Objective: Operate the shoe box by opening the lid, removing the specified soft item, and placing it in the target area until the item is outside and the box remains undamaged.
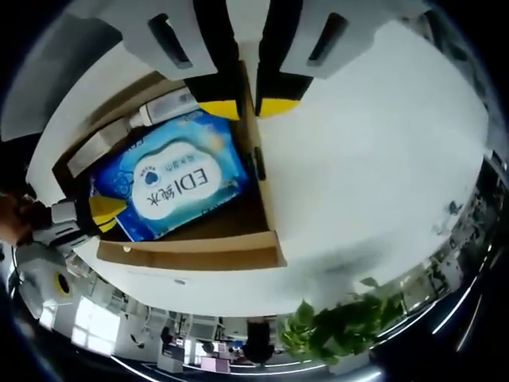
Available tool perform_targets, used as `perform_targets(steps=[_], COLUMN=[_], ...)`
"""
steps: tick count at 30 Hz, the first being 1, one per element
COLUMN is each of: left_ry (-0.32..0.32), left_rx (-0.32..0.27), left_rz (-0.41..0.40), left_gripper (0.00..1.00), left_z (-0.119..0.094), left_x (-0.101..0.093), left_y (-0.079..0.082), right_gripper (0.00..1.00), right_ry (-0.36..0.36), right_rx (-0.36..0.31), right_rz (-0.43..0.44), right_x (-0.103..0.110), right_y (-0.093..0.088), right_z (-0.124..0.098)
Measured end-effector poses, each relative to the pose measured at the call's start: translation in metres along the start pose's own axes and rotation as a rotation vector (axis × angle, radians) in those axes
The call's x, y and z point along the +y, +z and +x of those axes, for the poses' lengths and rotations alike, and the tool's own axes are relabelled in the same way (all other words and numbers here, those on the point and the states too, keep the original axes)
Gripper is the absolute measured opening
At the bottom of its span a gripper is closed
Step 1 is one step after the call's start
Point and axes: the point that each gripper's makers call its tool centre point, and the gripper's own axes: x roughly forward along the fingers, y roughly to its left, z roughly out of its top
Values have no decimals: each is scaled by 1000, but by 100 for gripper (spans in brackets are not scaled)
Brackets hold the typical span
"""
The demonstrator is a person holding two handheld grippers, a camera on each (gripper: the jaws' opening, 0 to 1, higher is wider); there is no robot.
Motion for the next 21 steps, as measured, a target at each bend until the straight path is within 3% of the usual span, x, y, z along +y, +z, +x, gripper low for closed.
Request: perform_targets(steps=[15, 21], left_ry=[1, 11], left_rx=[16, -14], left_rz=[33, 61], left_gripper=[4, 3], left_z=[0, -6], left_x=[-1, 2], left_y=[0, 13], right_gripper=[0, 0], right_ry=[-40, -52], right_rx=[-16, -19], right_rz=[-15, -9], right_x=[-14, -16], right_y=[-9, -12], right_z=[-26, -31])
